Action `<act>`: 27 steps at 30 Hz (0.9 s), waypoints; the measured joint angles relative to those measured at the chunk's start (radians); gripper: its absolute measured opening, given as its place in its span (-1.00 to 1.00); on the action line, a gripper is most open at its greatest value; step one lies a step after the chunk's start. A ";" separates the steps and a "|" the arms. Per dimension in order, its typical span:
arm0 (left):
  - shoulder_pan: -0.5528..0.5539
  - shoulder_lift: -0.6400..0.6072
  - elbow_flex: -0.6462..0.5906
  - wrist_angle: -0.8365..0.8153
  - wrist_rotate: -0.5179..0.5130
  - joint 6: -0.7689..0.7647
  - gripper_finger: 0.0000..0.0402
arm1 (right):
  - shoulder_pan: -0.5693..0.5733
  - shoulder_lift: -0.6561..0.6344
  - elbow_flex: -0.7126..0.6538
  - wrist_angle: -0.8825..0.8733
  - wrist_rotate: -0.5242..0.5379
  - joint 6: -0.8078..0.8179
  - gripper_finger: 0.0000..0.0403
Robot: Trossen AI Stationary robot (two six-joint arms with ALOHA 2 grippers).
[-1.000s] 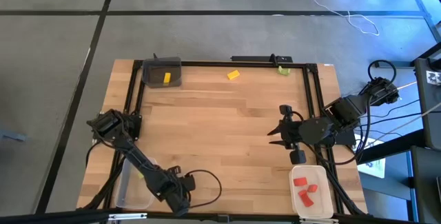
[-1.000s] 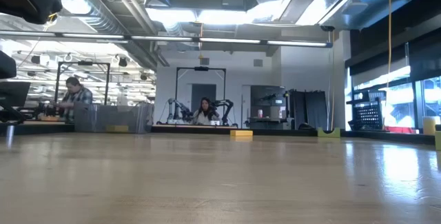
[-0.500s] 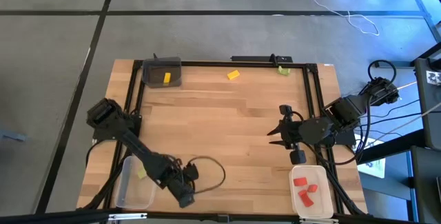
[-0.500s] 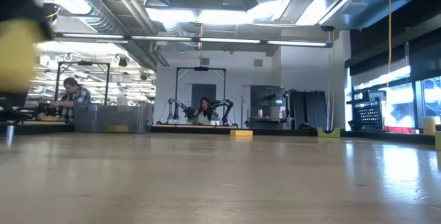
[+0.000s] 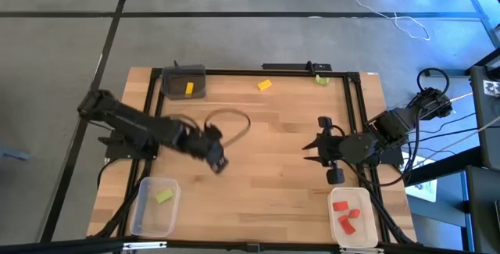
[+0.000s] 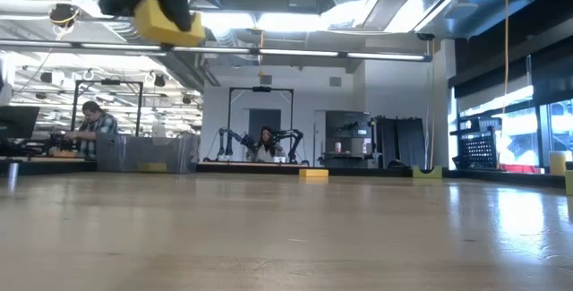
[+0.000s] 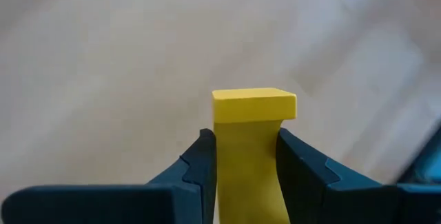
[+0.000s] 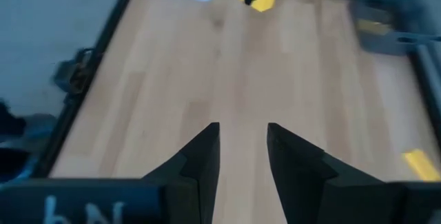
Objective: Sort & place blocks by color
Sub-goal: Put the bottom yellow block into the black bin
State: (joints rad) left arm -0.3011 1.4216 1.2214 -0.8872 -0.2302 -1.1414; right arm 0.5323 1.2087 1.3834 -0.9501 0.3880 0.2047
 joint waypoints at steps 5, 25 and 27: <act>0.215 -0.086 0.000 -0.116 0.008 0.076 -0.46 | -0.012 0.000 0.000 0.000 0.123 0.002 -0.40; 1.133 -0.032 0.001 -0.105 0.135 0.729 -0.46 | -0.276 0.124 0.000 -0.016 0.318 0.078 -0.40; 1.182 -0.003 0.002 -0.063 0.155 0.759 -0.46 | -0.293 0.143 0.000 -0.012 0.318 0.078 -0.40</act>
State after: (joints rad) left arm 0.8810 1.4184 1.2231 -0.9498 -0.0754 -0.3826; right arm 0.2396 1.3516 1.3830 -0.9625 0.7059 0.2824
